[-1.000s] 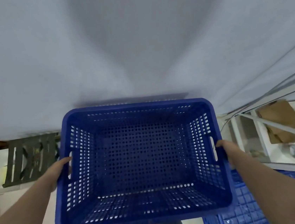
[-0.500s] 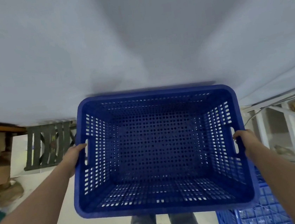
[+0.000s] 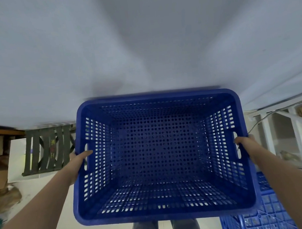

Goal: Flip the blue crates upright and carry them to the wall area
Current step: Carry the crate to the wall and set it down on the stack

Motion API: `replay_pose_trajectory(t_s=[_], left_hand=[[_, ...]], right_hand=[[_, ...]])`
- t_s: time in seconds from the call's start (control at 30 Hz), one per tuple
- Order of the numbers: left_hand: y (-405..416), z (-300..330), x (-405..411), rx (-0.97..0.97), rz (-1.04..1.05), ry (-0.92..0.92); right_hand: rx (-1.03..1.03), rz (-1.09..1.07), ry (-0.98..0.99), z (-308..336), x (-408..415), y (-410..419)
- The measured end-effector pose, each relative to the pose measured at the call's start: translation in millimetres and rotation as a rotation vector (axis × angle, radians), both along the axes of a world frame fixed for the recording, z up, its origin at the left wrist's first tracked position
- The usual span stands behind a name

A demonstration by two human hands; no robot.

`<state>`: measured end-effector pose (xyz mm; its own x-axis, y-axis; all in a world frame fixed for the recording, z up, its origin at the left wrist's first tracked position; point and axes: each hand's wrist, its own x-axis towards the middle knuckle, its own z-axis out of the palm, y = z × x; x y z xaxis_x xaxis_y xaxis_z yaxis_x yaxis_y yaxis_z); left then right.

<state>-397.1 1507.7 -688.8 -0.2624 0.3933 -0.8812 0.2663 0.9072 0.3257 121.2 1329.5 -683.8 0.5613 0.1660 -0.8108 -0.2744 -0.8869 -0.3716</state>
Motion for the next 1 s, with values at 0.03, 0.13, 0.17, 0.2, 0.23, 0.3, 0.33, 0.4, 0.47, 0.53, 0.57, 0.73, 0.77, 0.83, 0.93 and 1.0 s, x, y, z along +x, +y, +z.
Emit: replay_pose_trajectory(t_s=[0.03, 0.13, 0.17, 0.2, 0.23, 0.3, 0.33, 0.4, 0.47, 0.53, 0.57, 0.73, 0.77, 0.83, 0.93, 1.0], left_hand=[[-1, -3, 1, 0.017, 0.002, 0.037], [-3, -16, -2, 0.074, -0.004, 0.105], [-5, -13, 0, 0.085, -0.011, 0.115], [-6, -14, 1, 0.094, -0.017, 0.116], [-7, -12, 1, 0.095, -0.019, 0.109], [-5, -13, 1, 0.094, -0.001, 0.055], [-3, -14, 0, 0.088, 0.019, 0.025], [1, -14, 1, 0.067, 0.044, 0.025], [1, -12, 3, 0.07, 0.002, 0.096], [-4, -1, 8, 0.089, -0.112, 0.165], [-8, 7, 11, 0.093, -0.212, 0.209], [-28, 71, 41, 0.155, -0.739, 0.342], [-31, 88, 54, 0.181, -0.752, 0.331], [-35, 122, 85, 0.268, -0.771, 0.329], [-35, 181, 139, 0.472, -0.966, 0.29], [-29, 223, 175, 0.625, -1.139, 0.304]], right_hand=[[0.008, -0.007, 0.001, -1, 0, -1], [0.044, -0.028, -0.01, -5, 0, -2], [0.054, -0.04, -0.015, -6, 0, -3], [0.067, -0.051, -0.019, -8, 0, -4], [0.077, -0.059, -0.018, -9, 0, -5], [0.099, -0.068, -0.011, -10, 1, -7], [0.111, -0.076, -0.004, -10, 1, -7], [0.136, -0.092, 0.003, -7, 0, -8], [0.16, -0.114, 0.0, -2, -6, -9], [0.156, -0.109, -0.024, 4, -12, -11], [0.13, -0.066, -0.054, 8, -15, -11], [-0.07, 0.581, -0.395, 65, -30, -14], [-0.096, 0.755, -0.507, 84, -34, -11], [-0.105, 0.983, -0.653, 122, -38, -2], [-0.084, 1.046, -0.727, 179, -36, 13], [-0.044, 0.993, -0.742, 220, -32, 14]])
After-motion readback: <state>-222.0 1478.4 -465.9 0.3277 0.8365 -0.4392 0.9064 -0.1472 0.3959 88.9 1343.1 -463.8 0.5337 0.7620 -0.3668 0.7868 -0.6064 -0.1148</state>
